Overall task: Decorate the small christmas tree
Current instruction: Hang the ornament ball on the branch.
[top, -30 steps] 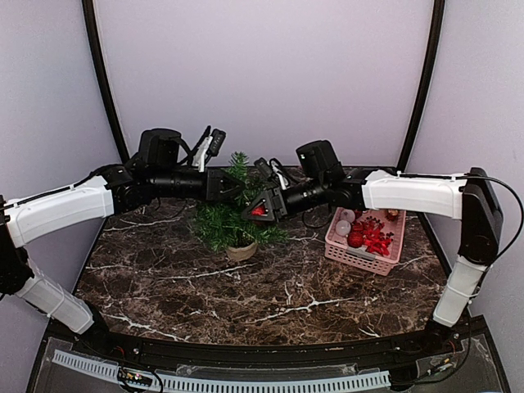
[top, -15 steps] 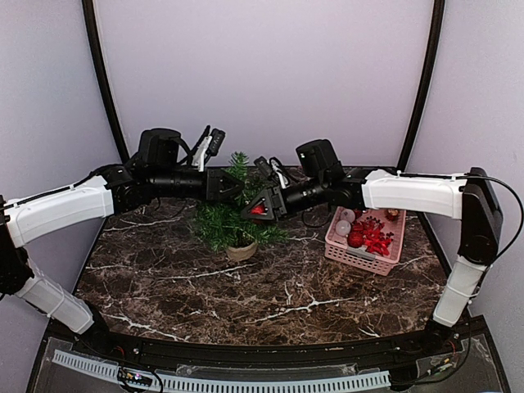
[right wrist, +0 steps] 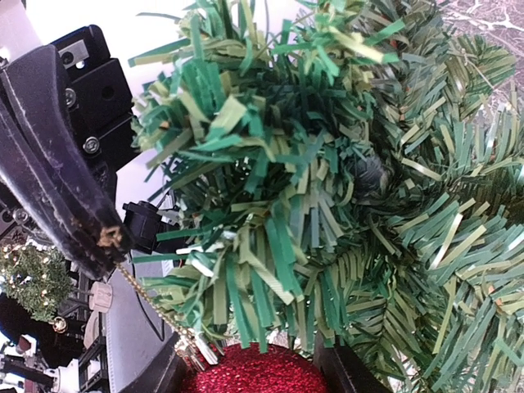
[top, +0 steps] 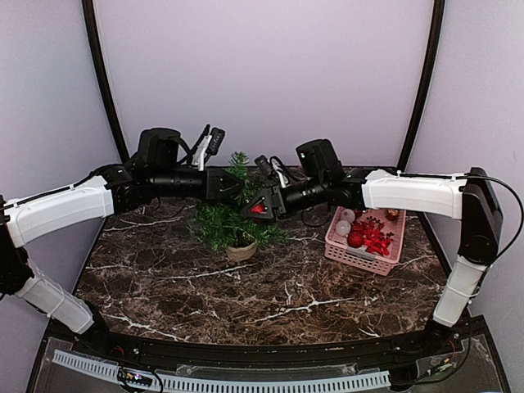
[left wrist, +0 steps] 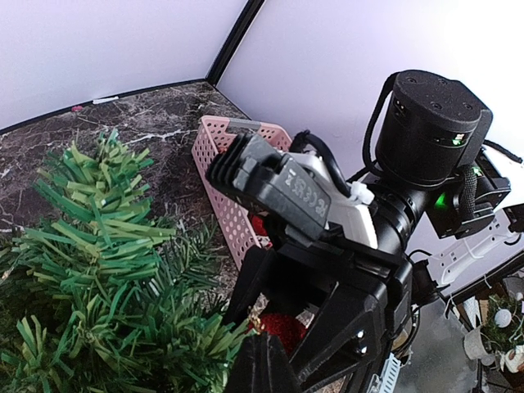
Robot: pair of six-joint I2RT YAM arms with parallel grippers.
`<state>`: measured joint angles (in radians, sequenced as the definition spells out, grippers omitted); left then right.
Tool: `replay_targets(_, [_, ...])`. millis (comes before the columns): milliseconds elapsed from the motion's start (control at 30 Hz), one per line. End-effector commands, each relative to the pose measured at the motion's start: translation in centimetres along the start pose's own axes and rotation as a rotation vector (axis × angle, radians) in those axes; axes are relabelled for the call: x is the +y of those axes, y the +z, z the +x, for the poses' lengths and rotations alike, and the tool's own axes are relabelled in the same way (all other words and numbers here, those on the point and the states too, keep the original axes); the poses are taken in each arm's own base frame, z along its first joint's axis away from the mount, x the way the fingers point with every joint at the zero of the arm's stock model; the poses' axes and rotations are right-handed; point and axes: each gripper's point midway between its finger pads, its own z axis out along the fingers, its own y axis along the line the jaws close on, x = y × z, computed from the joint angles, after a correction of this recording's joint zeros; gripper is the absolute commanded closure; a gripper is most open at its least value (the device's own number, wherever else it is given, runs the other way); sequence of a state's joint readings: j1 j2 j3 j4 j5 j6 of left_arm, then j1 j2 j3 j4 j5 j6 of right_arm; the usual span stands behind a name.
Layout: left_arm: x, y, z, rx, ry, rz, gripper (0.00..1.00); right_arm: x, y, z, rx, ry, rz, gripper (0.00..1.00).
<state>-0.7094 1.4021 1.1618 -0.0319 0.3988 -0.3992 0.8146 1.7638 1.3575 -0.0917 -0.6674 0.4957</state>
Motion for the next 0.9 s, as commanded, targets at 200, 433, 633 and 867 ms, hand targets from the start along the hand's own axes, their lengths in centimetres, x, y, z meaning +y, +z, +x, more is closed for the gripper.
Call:
replay_targets(200, [-0.1,-0.4,-0.7,-0.033,0.029,0.000,1.00,1.5,-0.9,-2.7,-0.088,-0.058,-0.012,0.65])
replay_targets(433, [0.3,-0.1,-0.5,-0.029,0.033,-0.011,1.00,1.4,-0.8,-3.1,-0.099,-0.051,-0.020,0.65])
replay_targets(633, [0.8,0.0,-0.2,-0.021,0.037,-0.028,1.00,0.8,-0.4,-2.8,-0.092,-0.032,-0.015,0.65])
replay_targets(867, [1.5,0.1,0.5,-0.007,0.042,-0.053,1.00,0.4,0.1,-2.8,-0.080,-0.015,-0.020,0.65])
